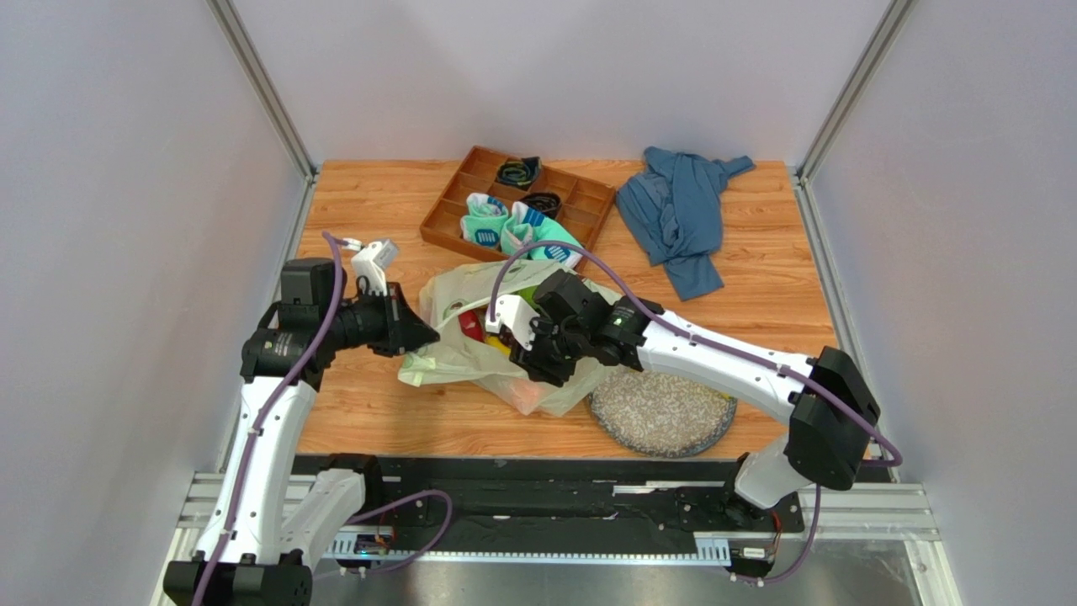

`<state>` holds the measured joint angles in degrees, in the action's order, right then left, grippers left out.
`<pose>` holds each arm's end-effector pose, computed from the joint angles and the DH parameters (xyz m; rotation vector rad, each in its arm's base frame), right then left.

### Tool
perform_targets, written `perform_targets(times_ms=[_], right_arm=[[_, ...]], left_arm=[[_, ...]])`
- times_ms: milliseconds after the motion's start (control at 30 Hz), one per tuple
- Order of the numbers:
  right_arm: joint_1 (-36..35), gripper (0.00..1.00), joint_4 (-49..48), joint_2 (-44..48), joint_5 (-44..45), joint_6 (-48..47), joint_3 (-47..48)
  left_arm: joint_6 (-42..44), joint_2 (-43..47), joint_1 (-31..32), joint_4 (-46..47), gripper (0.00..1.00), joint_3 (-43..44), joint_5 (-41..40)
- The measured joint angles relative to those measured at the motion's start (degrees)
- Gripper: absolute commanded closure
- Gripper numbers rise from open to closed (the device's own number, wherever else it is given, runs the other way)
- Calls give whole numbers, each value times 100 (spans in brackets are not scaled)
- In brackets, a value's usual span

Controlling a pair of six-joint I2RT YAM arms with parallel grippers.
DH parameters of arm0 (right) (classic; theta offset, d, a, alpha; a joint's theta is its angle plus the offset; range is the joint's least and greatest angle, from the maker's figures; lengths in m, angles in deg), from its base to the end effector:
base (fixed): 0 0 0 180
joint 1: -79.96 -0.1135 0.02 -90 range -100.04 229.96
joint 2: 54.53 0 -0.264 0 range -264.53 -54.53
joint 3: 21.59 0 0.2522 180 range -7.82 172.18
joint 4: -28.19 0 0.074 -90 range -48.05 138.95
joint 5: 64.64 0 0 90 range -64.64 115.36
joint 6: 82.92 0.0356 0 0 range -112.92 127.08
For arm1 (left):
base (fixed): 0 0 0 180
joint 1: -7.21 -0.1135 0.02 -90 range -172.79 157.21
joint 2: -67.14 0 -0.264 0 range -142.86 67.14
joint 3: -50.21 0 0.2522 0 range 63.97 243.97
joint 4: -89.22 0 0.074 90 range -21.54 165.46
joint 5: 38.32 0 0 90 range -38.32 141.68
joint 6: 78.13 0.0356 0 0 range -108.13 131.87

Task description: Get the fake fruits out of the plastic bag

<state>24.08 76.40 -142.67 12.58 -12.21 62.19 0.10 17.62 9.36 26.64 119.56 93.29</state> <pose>0.1780 0.2768 0.2719 -1.6237 1.9517 0.5396 0.1587 -0.0296 0.3316 0.1829 2.2607 -0.9625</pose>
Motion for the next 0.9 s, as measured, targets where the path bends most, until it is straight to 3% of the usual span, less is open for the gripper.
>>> perform_targets(times_ms=[33,133,267,500,533,567,667,767,900], right_arm=[[-4,54,-4,52,-94,0,-85],[-42,79,0,162,-407,15,-317],[-223,100,55,179,-927,114,-496],[-863,100,-321,160,-1915,935,-492],[-946,95,-409,105,-2076,1095,-463],[-1027,70,-525,2,-2240,1276,-413],[-1169,46,-782,-417,-2485,1808,-293],[-1182,41,-629,-549,-2374,1904,-240],[-841,43,17,-376,-2238,1510,348]], left_arm=[[-13,37,0,-2,100,-42,9],[-57,109,0,-4,100,-131,17],[-96,94,-2,-7,100,-146,15],[-208,-192,-2,92,100,-144,7],[-212,-271,-2,103,100,-140,2],[-219,-398,-4,85,100,-103,-7],[-229,-721,-4,92,100,33,-22],[-227,-809,-4,96,100,90,-61],[-223,-684,-4,33,100,109,-125]])
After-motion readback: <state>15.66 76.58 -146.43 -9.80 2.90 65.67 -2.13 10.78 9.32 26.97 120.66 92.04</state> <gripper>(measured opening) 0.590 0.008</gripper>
